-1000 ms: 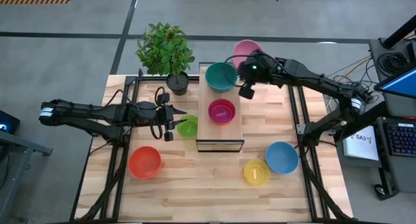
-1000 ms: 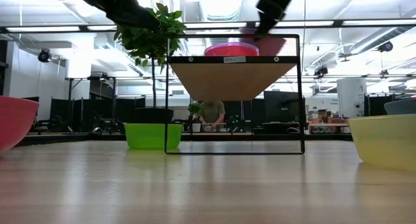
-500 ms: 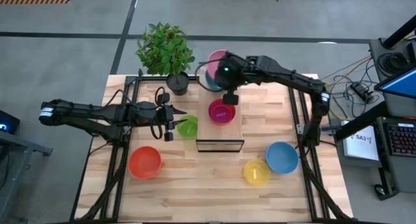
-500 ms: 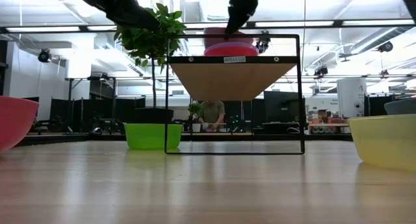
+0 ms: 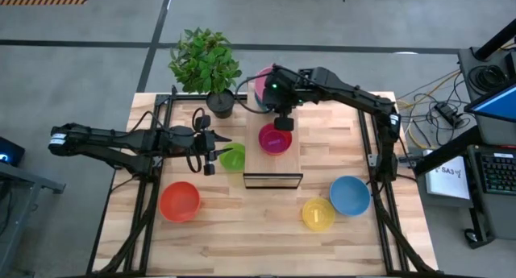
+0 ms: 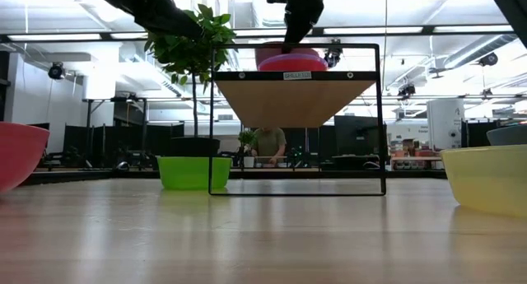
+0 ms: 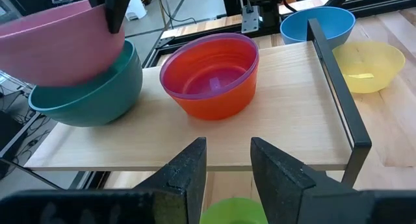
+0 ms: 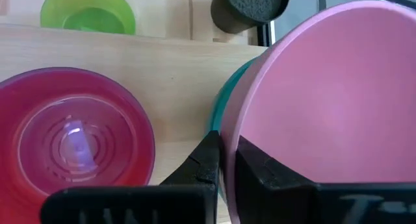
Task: Place and stack bowls onto a shelf
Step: Stack the pink bowl into the blue bowl on the shelf
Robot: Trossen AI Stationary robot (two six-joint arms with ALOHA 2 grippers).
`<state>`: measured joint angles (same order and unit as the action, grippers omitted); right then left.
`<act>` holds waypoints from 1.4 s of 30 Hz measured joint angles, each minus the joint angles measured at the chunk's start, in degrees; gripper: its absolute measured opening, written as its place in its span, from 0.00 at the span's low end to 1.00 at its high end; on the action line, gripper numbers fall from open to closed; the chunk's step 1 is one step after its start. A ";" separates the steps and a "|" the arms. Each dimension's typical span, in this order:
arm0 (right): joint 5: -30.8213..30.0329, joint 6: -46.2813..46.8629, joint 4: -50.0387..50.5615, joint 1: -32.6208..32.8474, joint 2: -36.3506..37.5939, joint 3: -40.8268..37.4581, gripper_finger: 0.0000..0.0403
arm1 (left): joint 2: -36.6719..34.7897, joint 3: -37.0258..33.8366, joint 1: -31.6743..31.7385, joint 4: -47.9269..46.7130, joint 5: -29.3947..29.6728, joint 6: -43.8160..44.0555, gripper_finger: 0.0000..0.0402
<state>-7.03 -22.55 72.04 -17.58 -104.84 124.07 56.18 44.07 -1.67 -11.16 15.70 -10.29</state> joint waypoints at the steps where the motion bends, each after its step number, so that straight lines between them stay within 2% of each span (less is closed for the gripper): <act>1: 0.00 0.14 -0.11 -0.02 0.04 0.00 0.06 | 0.00 0.00 0.00 -0.02 0.00 -0.01 0.26; 12: -0.14 1.91 -0.80 -0.07 -0.14 -0.02 0.25 | 0.00 0.00 0.00 0.00 0.00 0.01 0.26; 21: -0.13 3.07 -0.95 -0.07 1.02 -0.04 0.25 | 0.00 0.00 0.00 -0.02 0.00 0.04 0.26; 23: 2.58 3.46 -1.93 -0.12 1.29 -0.05 0.23 | 0.00 0.00 0.00 -0.03 0.00 0.14 0.26; 28: 16.23 3.65 -10.01 -1.54 4.11 -2.01 0.18 | 0.00 0.00 0.00 -0.28 -0.04 0.31 0.26; 33: 18.35 4.70 -20.25 -3.29 7.14 -9.83 0.10 | -0.02 -0.02 0.00 -0.59 -0.04 0.31 0.26; 37: 20.96 5.95 -31.84 -4.79 10.19 -20.70 0.03 | -0.02 -0.02 0.00 -0.62 -0.04 0.31 0.26; 42: 21.01 8.52 -47.82 -6.38 14.06 -34.25 0.02 | -0.02 -0.02 0.00 -0.63 -0.04 0.31 0.26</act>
<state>13.98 -14.02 24.22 -23.96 -90.78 89.82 56.16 44.05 -1.67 -11.79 15.66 -9.98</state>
